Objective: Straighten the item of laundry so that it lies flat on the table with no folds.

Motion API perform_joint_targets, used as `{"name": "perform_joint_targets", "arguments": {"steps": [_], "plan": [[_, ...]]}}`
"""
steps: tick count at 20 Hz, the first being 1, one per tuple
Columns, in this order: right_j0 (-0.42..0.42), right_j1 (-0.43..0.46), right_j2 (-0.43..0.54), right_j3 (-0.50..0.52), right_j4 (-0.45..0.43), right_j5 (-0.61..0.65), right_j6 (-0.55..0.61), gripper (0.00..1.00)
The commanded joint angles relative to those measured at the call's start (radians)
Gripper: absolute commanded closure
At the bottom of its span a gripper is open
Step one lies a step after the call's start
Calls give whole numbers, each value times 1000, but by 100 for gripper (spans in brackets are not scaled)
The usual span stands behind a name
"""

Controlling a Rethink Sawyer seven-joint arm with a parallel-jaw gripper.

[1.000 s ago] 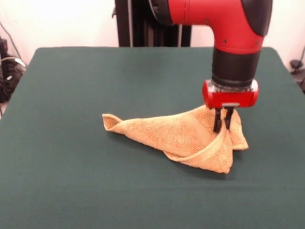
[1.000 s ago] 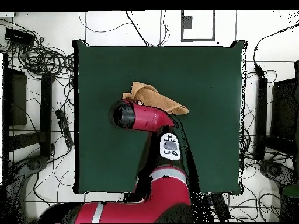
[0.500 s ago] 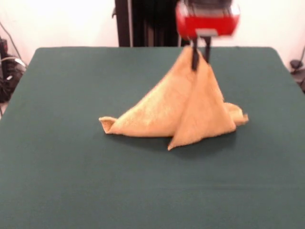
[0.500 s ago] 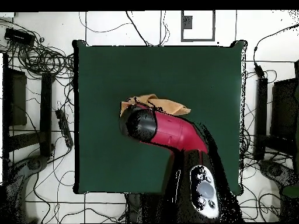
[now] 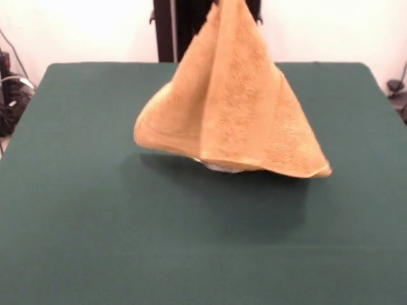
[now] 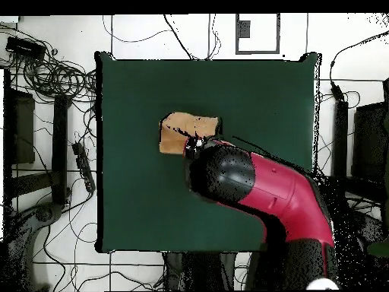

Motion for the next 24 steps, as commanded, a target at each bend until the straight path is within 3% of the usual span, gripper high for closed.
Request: {"name": "perform_joint_targets", "arguments": {"steps": [1, 4, 11, 16, 24], "plan": [[-2, -65, 56, 107, 12, 136, 62, 100], [-2, -96, 32, 95, -4, 184, 77, 100], [-23, -141, 10, 156, -7, 162, 84, 100], [-6, -139, 5, 140, -27, 162, 119, 100], [141, -108, -17, 255, 26, -74, 334, 100]]}}
